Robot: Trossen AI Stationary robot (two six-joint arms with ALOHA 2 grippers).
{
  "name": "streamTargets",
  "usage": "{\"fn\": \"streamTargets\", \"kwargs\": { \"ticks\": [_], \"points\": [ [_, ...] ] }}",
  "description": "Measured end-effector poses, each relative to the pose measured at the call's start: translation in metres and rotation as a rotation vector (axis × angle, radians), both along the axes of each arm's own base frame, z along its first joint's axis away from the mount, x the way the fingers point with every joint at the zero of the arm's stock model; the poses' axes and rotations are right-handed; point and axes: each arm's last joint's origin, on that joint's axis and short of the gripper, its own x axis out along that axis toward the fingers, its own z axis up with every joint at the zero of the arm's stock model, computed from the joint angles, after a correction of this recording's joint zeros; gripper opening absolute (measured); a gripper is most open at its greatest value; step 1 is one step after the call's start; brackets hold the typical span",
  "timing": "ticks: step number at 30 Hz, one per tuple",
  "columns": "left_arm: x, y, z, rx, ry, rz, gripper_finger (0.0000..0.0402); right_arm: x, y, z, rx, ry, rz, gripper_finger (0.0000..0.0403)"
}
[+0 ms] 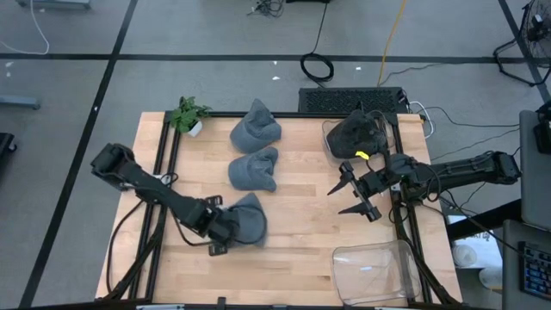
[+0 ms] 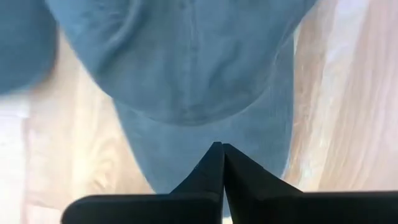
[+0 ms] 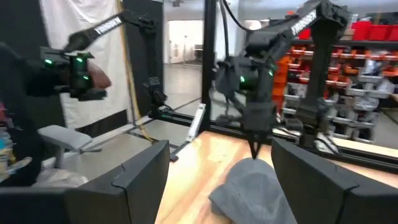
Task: Pick & Place hat
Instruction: Put the bottom gray cap into the bottom transparent bin
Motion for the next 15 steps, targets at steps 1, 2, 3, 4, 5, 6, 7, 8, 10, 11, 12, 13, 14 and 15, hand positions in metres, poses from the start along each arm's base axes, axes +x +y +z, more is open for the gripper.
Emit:
{"fn": "streamTargets", "kwargs": {
  "ticks": [1, 2, 3, 4, 5, 6, 7, 8, 10, 11, 12, 13, 14, 15],
  "points": [
    [-0.001, 0.001, 0.003, 0.006, -0.015, 0.003, 0.0004, 0.000, 0.000, 0.000, -0.003, 0.002, -0.014, 0.0270],
    [-0.001, 0.003, 0.006, 0.007, -0.026, 0.010, 0.0005, 0.000, -0.001, -0.001, -0.005, 0.004, -0.030, 0.0270],
    [-0.001, 0.005, 0.007, 0.004, -0.029, 0.019, 0.0008, 0.001, -0.001, -0.001, -0.010, 0.005, -0.049, 0.0270],
    [-0.002, 0.005, 0.009, -0.009, -0.032, 0.043, 0.0012, 0.001, -0.002, -0.002, -0.015, 0.008, -0.067, 0.0270],
    [-0.002, 0.006, 0.010, -0.037, -0.033, 0.088, 0.0017, 0.001, -0.002, -0.002, -0.019, 0.010, -0.079, 0.0270],
    [-0.002, 0.006, 0.011, -0.076, -0.031, 0.158, 0.0022, 0.001, -0.002, -0.002, -0.020, 0.011, -0.090, 0.0270],
    [-0.003, 0.006, 0.011, -0.110, -0.017, 0.232, 0.0027, 0.001, -0.003, -0.002, -0.020, 0.013, -0.093, 0.0270],
    [-0.004, 0.006, 0.011, -0.132, 0.007, 0.310, 0.0033, 0.001, -0.002, -0.002, -0.017, 0.013, -0.093, 0.0270],
    [-0.009, 0.008, 0.009, -0.155, 0.070, 0.468, 0.0048, 0.001, -0.002, -0.002, -0.015, 0.014, -0.091, 0.0270],
    [-0.011, 0.009, 0.009, -0.159, 0.106, 0.532, 0.0056, 0.001, -0.002, -0.002, -0.015, 0.014, -0.091, 0.0270],
    [-0.014, 0.010, 0.008, -0.159, 0.140, 0.582, 0.0066, 0.001, -0.002, -0.002, -0.015, 0.014, -0.090, 0.0270],
    [-0.018, 0.011, 0.006, -0.156, 0.176, 0.625, 0.0075, 0.001, -0.002, -0.002, -0.014, 0.015, -0.090, 0.0270],
    [-0.021, 0.010, 0.005, -0.150, 0.205, 0.673, 0.0085, 0.001, -0.002, -0.002, -0.014, 0.016, -0.090, 0.0270],
    [-0.025, 0.010, 0.003, -0.143, 0.228, 0.721, 0.0095, 0.001, -0.002, -0.003, -0.013, 0.020, -0.090, 0.0270]
  ]
}}
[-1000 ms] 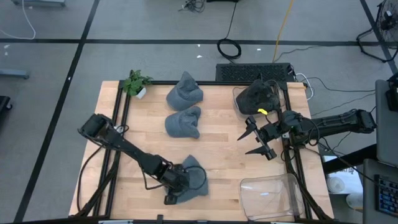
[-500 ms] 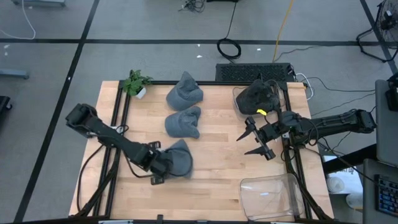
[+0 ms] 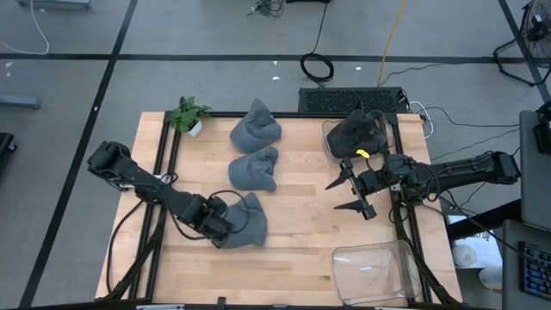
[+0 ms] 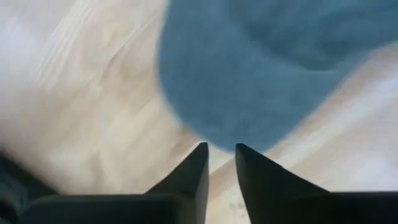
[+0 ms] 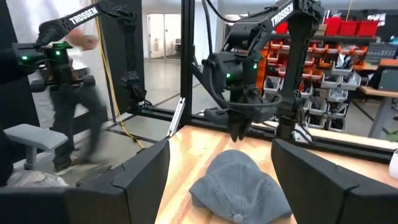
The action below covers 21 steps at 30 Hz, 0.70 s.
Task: Pick & Place hat
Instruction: Put the bottom gray cap into the bottom transparent bin
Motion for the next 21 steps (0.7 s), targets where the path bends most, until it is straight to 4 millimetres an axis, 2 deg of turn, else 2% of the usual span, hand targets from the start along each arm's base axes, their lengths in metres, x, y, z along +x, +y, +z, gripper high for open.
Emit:
{"fn": "streamTargets", "kwargs": {
  "ticks": [2, 4, 10, 15, 21],
  "points": [
    [-0.007, -0.004, 0.000, -0.004, 0.020, 0.049, 0.0117, 0.000, 0.000, -0.001, 0.010, 0.016, 0.001, 0.0270],
    [-0.008, -0.010, 0.001, -0.005, -0.014, 0.026, 0.0139, 0.000, 0.000, -0.003, 0.016, 0.036, 0.002, 0.0270],
    [0.007, -0.022, 0.002, 0.032, -0.251, -0.107, 0.0198, 0.000, 0.000, -0.003, 0.007, 0.033, 0.002, 0.0270],
    [0.022, -0.010, 0.002, 0.080, -0.335, -0.197, 0.0225, 0.000, 0.000, -0.003, -0.005, 0.030, 0.002, 0.0270],
    [0.032, 0.007, 0.003, 0.253, -0.370, -0.374, 0.0224, 0.000, 0.000, -0.006, -0.008, 0.031, 0.002, 0.0270]
  ]
}}
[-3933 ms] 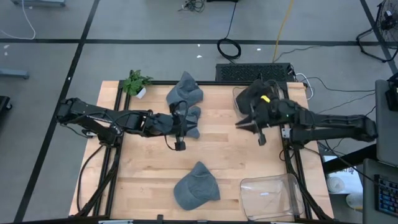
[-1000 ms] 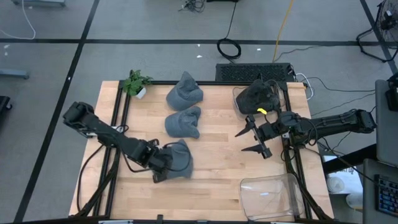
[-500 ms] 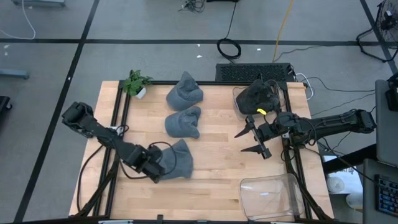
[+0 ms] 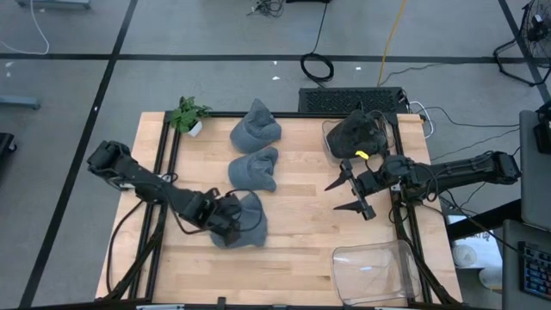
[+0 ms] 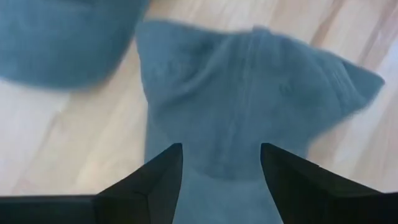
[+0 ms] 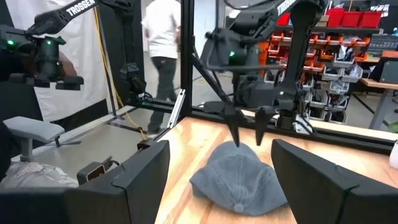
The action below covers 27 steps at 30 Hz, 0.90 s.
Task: Pick & Place hat
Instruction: Put the bottom gray cap into the bottom transparent bin
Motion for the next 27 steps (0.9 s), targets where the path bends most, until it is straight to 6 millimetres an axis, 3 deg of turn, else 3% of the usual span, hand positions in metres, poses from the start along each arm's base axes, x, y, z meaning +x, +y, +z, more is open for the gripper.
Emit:
{"fn": "streamTargets", "kwargs": {
  "ticks": [8, 13, 19, 27],
  "points": [
    [0.023, -0.006, 0.010, -0.027, -0.204, -0.213, 0.0225, -0.001, -0.001, -0.007, 0.001, -0.026, -0.026, 0.0270],
    [0.031, -0.013, 0.009, -0.030, -0.274, -0.258, 0.0225, -0.001, -0.001, -0.006, 0.002, -0.038, -0.026, 0.0270],
    [0.044, -0.024, -0.010, -0.044, -0.189, -0.358, 0.0225, -0.001, -0.001, -0.006, -0.003, -0.040, -0.026, 0.0270],
    [0.065, -0.033, -0.003, 0.014, 0.025, -0.370, 0.0225, -0.001, -0.001, -0.005, -0.008, -0.051, -0.026, 0.0270]
  ]
}}
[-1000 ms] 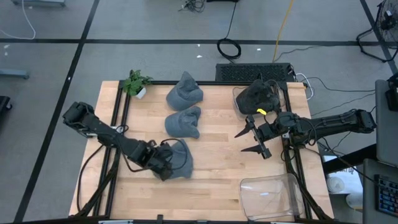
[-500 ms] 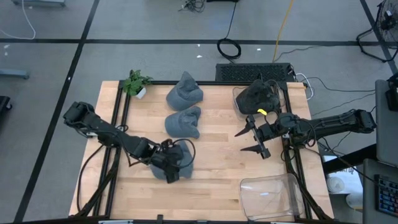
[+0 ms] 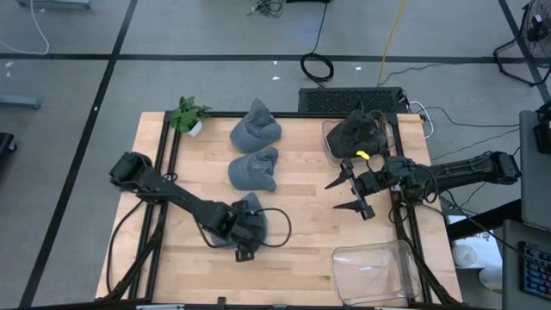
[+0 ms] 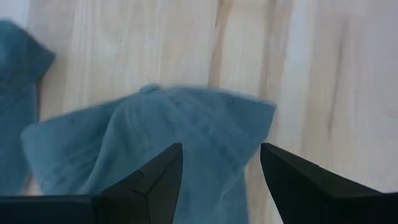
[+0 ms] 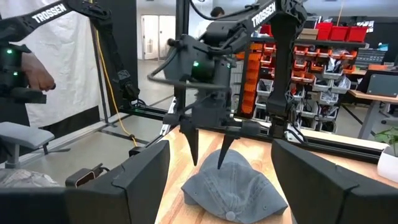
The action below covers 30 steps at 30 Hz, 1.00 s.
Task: Pick & Place hat
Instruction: Put the bottom gray cap into the bottom transparent bin
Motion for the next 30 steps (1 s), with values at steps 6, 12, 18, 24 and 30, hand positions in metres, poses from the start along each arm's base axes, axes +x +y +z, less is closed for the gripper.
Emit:
{"fn": "streamTargets", "kwargs": {
  "ticks": [6, 12, 18, 24, 30],
  "points": [
    [0.010, -0.001, -0.011, -0.004, 0.070, 0.017, 0.0225, 0.000, 0.000, 0.000, 0.003, 0.002, 0.000, 0.0270],
    [0.007, 0.000, -0.013, -0.010, 0.093, 0.063, 0.0225, 0.000, 0.000, 0.000, 0.007, 0.003, 0.001, 0.0270],
    [0.004, 0.001, -0.014, 0.000, 0.116, 0.074, 0.0225, 0.000, 0.000, 0.000, 0.007, 0.003, 0.001, 0.0270],
    [0.010, 0.001, -0.014, -0.018, 0.077, 0.067, 0.0225, 0.000, 0.000, 0.000, 0.007, 0.003, 0.001, 0.0270],
    [0.012, 0.004, -0.035, -0.003, 0.174, 0.077, 0.0225, 0.000, 0.000, 0.000, 0.007, 0.004, 0.001, 0.0270]
  ]
}}
